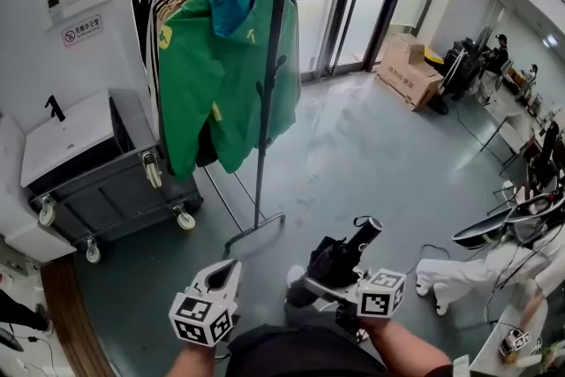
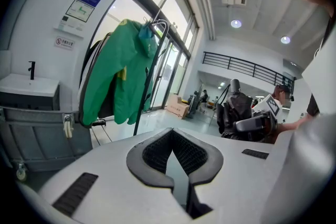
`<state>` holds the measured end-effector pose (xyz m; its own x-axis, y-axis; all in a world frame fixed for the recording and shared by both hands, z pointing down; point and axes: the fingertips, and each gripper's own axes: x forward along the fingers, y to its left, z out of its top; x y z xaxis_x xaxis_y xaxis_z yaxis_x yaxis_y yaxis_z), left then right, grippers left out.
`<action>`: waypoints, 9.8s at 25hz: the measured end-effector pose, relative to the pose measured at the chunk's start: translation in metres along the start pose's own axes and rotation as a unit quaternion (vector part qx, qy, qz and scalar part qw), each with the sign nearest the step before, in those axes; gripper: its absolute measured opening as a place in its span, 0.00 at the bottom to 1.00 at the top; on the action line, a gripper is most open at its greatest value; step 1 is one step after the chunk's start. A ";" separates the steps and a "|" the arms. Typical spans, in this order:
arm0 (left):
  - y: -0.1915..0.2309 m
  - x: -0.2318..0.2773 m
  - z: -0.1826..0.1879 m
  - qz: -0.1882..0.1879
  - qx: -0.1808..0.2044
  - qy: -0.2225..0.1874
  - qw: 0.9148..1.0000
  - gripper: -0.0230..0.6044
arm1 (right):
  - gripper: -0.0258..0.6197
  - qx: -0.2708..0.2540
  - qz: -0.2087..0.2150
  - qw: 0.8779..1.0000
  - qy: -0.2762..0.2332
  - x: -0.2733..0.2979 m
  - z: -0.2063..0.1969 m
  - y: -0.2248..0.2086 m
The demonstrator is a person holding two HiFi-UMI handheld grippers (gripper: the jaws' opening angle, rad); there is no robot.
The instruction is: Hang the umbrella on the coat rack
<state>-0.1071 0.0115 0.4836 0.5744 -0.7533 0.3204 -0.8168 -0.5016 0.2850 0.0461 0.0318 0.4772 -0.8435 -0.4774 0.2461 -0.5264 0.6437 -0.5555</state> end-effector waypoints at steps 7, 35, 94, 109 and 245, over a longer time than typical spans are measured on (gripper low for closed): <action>0.012 0.044 0.023 0.011 0.007 -0.007 1.000 0.06 | 0.43 -0.005 0.015 1.000 0.003 0.020 0.028 -0.043; 0.077 0.208 0.134 0.113 -0.008 -0.049 0.992 0.06 | 0.43 -0.073 0.140 0.985 0.065 0.102 0.190 -0.180; 0.178 0.166 0.150 0.062 0.004 -0.027 0.998 0.06 | 0.43 -0.209 0.164 0.957 0.119 0.243 0.227 -0.056; 0.171 0.173 0.148 0.048 0.007 -0.021 0.999 0.06 | 0.43 -0.200 0.124 0.957 0.171 0.247 0.169 -0.088; 0.107 0.162 0.152 0.024 0.032 -0.036 0.999 0.06 | 0.06 -0.194 -0.052 0.979 -0.019 0.138 0.190 -0.131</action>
<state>-0.1097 -0.2291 0.4289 0.5304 -0.8049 0.2662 -0.8467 -0.4879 0.2122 0.0187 -0.2326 0.4329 -0.7829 -0.5695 0.2504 -0.6160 0.7661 -0.1836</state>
